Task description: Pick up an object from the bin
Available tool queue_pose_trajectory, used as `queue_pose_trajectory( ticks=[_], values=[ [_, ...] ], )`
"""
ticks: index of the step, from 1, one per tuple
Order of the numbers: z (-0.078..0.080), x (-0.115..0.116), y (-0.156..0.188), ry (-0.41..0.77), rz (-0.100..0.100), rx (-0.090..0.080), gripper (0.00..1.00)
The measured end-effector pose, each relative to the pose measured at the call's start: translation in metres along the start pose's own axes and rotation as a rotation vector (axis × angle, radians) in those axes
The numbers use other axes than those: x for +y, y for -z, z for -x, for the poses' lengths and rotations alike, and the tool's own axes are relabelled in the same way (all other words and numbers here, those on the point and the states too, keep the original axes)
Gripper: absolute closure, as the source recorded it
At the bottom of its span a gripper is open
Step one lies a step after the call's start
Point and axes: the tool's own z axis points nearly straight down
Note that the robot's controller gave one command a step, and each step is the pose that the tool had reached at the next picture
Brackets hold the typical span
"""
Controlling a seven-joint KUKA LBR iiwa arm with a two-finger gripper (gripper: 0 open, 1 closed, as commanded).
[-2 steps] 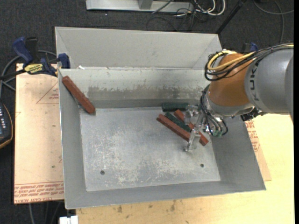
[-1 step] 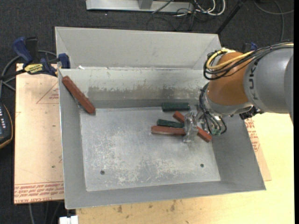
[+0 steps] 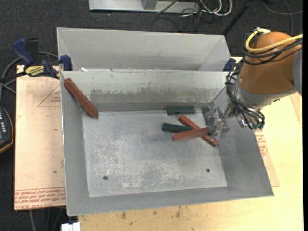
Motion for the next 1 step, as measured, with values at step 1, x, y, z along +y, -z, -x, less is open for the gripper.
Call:
queue_pose_trajectory(
  ticks=[1],
  values=[
    [-0.0003,0.0004,-0.0028,-0.001,0.002,0.004,0.0]
  ],
)
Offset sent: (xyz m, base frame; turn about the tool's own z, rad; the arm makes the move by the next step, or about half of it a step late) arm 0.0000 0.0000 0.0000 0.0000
